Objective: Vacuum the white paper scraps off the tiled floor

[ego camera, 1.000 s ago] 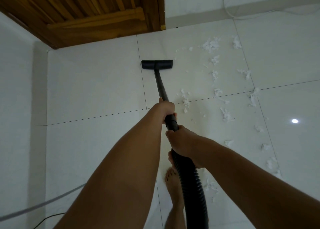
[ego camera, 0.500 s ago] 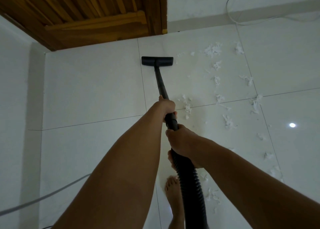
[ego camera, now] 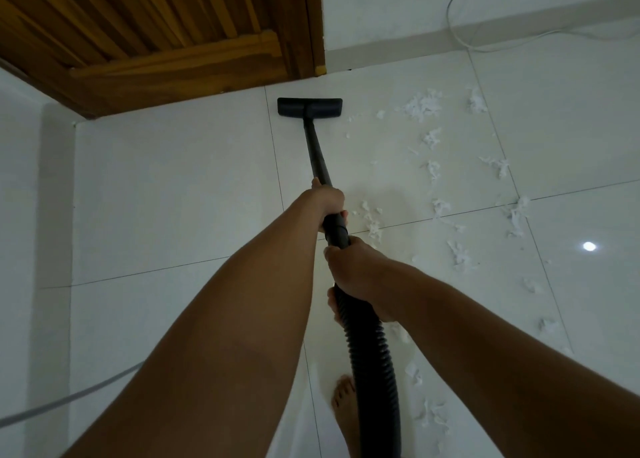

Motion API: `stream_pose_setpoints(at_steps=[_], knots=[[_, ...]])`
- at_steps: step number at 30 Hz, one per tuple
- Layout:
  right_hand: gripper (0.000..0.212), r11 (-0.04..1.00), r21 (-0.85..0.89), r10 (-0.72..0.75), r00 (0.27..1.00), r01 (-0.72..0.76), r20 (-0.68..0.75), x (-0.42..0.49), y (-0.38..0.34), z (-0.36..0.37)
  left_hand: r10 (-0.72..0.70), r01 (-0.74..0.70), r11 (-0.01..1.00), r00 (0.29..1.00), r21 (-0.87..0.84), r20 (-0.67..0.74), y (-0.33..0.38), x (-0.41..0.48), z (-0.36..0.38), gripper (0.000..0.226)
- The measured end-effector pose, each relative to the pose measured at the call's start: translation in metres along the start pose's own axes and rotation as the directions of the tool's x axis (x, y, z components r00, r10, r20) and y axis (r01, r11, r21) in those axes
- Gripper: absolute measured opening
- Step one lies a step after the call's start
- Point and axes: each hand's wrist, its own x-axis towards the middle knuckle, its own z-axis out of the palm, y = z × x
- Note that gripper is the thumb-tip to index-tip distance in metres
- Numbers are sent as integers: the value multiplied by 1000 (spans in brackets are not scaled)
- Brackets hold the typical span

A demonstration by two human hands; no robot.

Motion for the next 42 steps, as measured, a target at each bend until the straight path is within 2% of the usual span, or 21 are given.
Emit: stream_pose_setpoints(at_steps=[13, 25, 32, 42], knots=[[30, 999, -41, -25, 999, 27, 33, 19, -33, -8, 12, -13, 1000, 1000, -18, -15, 33, 24, -9, 48], [18, 998, -16, 55, 997, -54, 54, -28, 6, -7, -25, 27, 999, 999, -39, 29, -5, -22, 2, 54], [26, 996, -39, 81, 996, -79, 41, -64, 50, -5, -87, 91, 991, 995, -99, 47, -49, -62, 19, 68], [23, 995, -57, 83, 996, -81, 33, -93, 79, -16, -101, 108, 990, 991, -89, 84, -75, -91, 41, 64]])
